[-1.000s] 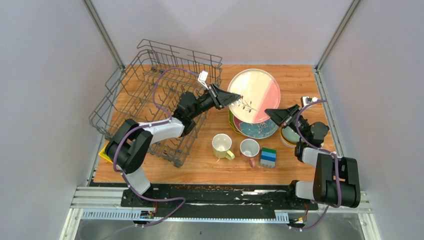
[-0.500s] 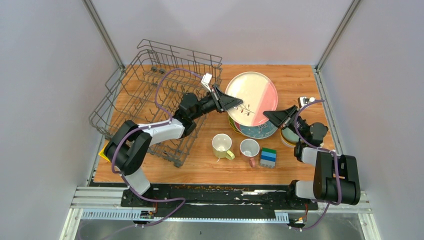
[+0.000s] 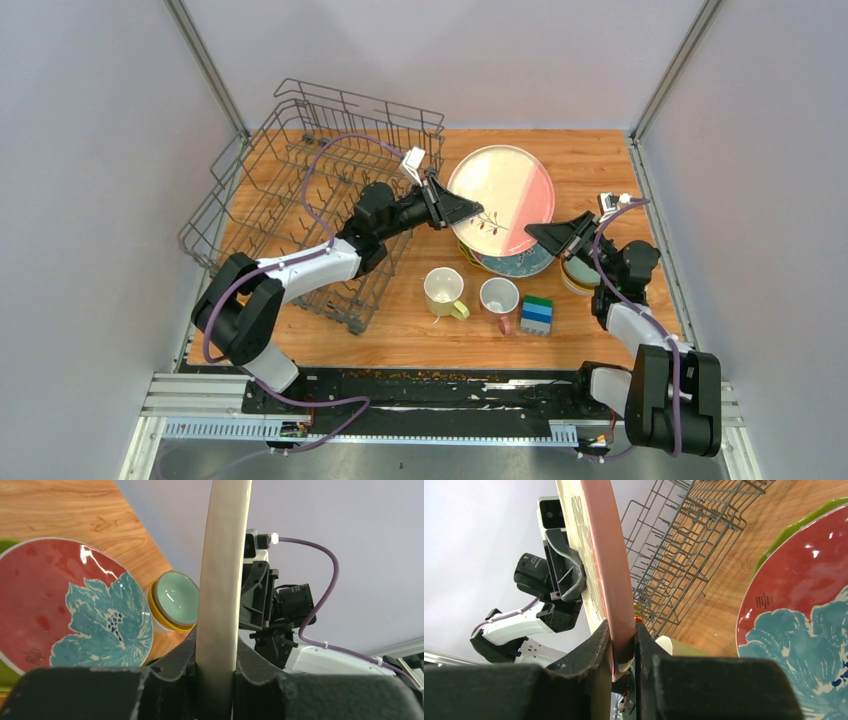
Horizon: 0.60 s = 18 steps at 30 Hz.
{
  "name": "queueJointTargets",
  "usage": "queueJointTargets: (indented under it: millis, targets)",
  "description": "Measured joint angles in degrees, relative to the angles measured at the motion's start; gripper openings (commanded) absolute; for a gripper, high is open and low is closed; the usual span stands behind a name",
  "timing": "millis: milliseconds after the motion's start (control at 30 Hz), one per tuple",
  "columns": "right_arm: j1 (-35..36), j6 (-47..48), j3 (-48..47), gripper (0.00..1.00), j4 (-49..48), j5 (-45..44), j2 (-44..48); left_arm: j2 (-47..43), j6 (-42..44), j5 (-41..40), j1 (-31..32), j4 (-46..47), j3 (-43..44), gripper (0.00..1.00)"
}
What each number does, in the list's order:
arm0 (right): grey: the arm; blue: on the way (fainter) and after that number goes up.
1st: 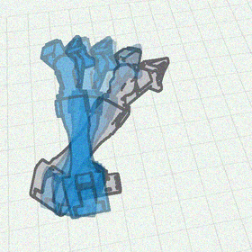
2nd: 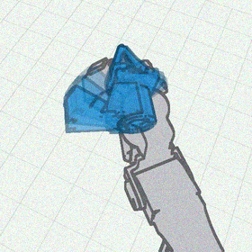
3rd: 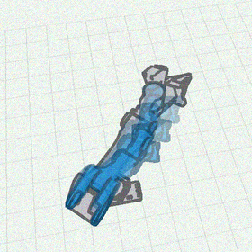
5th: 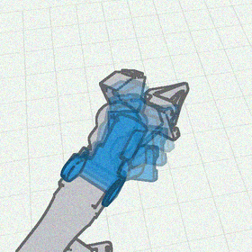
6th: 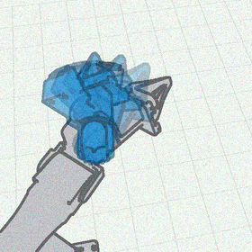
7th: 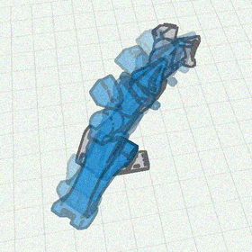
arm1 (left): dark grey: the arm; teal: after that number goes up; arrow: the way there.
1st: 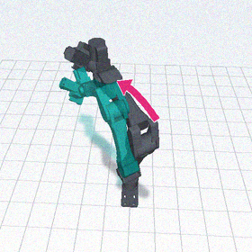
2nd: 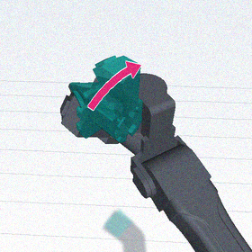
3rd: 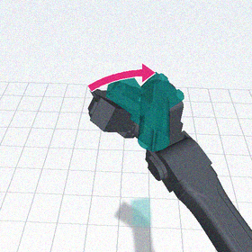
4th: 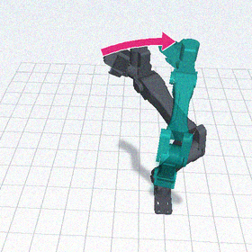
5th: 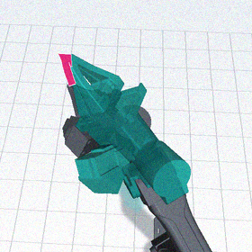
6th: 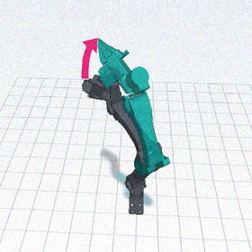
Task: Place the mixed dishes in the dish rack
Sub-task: Pick up the plate at the center of the board.
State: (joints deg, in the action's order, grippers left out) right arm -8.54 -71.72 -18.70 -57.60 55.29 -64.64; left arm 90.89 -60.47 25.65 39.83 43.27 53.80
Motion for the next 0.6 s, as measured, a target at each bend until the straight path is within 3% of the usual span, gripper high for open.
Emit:
queueJointTargets:
  millis: [300, 500, 600]
  targets:
    - [0.4, 0.6, -1.0, 0.28, 3.6, 2.1, -2.0, -1.8, 0.8, -2.1, 0.2, -3.7, -1.1, 0.00]
    - [0.1, 3.5, -2.5, 0.46, 7.0, 1.8, -2.9, -10.1, 5.0, -9.9, 0.9, -15.2, -2.3, 0.00]
    - [0.0, 4.7, -3.6, 0.50, 8.6, 1.8, -2.9, -15.0, 6.3, -14.8, 0.9, -21.5, -2.3, 0.00]
